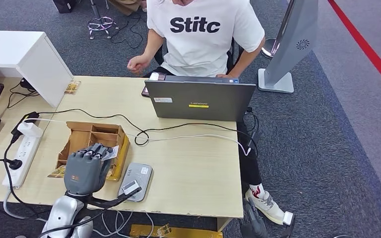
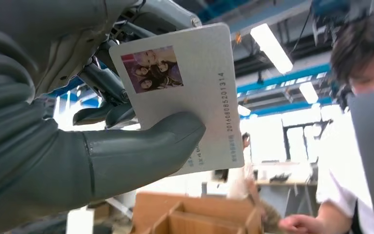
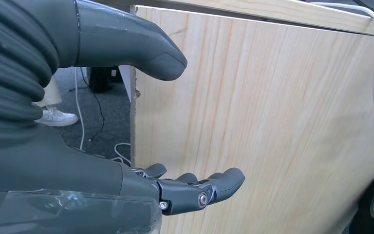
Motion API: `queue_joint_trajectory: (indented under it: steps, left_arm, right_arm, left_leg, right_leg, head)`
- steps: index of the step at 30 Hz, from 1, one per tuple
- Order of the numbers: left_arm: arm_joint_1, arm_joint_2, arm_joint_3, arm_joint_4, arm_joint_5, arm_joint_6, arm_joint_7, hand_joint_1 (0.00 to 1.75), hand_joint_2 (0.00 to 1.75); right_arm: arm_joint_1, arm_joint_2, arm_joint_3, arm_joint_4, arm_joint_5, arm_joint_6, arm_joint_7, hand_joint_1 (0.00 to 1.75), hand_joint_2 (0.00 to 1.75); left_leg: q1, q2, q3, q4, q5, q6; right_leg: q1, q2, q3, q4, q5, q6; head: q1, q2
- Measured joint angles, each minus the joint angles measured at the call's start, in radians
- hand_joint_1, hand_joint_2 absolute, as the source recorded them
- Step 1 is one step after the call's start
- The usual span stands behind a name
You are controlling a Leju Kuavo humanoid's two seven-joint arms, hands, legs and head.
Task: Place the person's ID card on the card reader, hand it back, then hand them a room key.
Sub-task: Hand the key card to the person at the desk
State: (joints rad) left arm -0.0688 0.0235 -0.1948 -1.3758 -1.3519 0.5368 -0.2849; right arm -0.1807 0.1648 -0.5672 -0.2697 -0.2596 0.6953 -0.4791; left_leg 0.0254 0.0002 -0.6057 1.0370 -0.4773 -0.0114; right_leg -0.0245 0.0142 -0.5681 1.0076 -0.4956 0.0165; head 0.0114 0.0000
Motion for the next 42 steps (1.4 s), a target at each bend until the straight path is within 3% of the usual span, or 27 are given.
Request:
queue_joint_trajectory:
  steps: [8, 25, 26, 28, 29, 30, 32, 42]
  left_arm:
    - [-0.035, 0.014, 0.045, -0.062, 0.041, -0.019, -0.014, 1.75, 1.75]
    - [-0.09, 0.047, 0.105, -0.026, 0.038, -0.044, -0.013, 1.75, 1.75]
    - [-0.09, 0.047, 0.106, -0.025, 0.037, -0.044, -0.013, 1.58, 1.75]
    - [-0.091, 0.047, 0.106, -0.022, 0.036, -0.043, -0.013, 1.0, 1.75]
    - [-0.091, 0.047, 0.106, -0.021, 0.035, -0.043, -0.013, 0.56, 1.75]
    - [-0.091, 0.046, 0.106, -0.021, 0.035, -0.043, -0.013, 0.29, 1.75]
    - [-0.091, 0.045, 0.106, -0.019, 0.035, -0.043, -0.013, 0.0, 1.75]
    - [-0.051, 0.04, 0.081, -0.009, -0.031, -0.077, -0.035, 0.0, 1.75]
  right_arm:
    - [-0.006, 0.003, 0.003, 0.0, -0.002, -0.014, 0.001, 0.0, 1.75]
    - [-0.009, 0.005, 0.005, 0.0, -0.002, -0.014, 0.004, 0.0, 1.75]
    - [-0.009, 0.005, 0.005, 0.0, -0.002, -0.014, 0.004, 0.0, 1.75]
    - [-0.009, 0.005, 0.005, 0.0, -0.002, -0.014, 0.004, 0.0, 1.75]
    - [-0.009, 0.005, 0.005, 0.0, -0.002, -0.014, 0.004, 0.0, 1.75]
    - [-0.009, 0.005, 0.005, 0.0, -0.002, -0.014, 0.004, 0.0, 1.75]
    - [-0.01, 0.005, 0.005, 0.0, -0.003, -0.013, 0.004, 0.0, 1.75]
    - [-0.01, 0.005, 0.005, 0.0, -0.019, -0.012, -0.006, 0.0, 1.75]
  left_leg:
    - [0.0, 0.0, 0.0, 0.0, 0.0, 0.0]
    - [0.0, 0.0, 0.0, 0.0, 0.0, 0.0]
    - [0.0, 0.0, 0.0, 0.0, 0.0, 0.0]
    - [0.0, 0.001, 0.0, 0.0, 0.0, 0.0]
    - [0.0, 0.001, 0.0, 0.0, 0.0, 0.0]
    - [0.0, 0.001, 0.0, 0.0, 0.0, 0.0]
    - [0.0, 0.001, 0.0, 0.0, 0.0, 0.0]
    - [0.0, 0.001, 0.0, 0.0, 0.0, 0.0]
  right_leg:
    - [0.0, 0.0, 0.0, 0.0, 0.0, 0.0]
    - [0.0, 0.001, 0.0, 0.001, 0.0, 0.0]
    - [0.0, 0.001, 0.0, 0.001, 0.0, 0.0]
    - [0.0, 0.001, 0.0, 0.001, 0.0, 0.0]
    - [0.0, 0.001, 0.0, 0.001, 0.0, 0.0]
    - [0.0, 0.002, 0.0, 0.001, 0.0, 0.0]
    - [0.0, 0.002, 0.0, 0.001, 0.0, 0.0]
    - [0.0, 0.002, 0.0, 0.001, 0.0, 0.0]
  head:
    - [0.0, 0.0]
    - [0.0, 0.0]
    - [0.0, 0.0]
    - [0.0, 0.0]
    - [0.0, 0.0]
    - [0.0, 0.0]
    - [0.0, 0.0]
    - [0.0, 0.0]
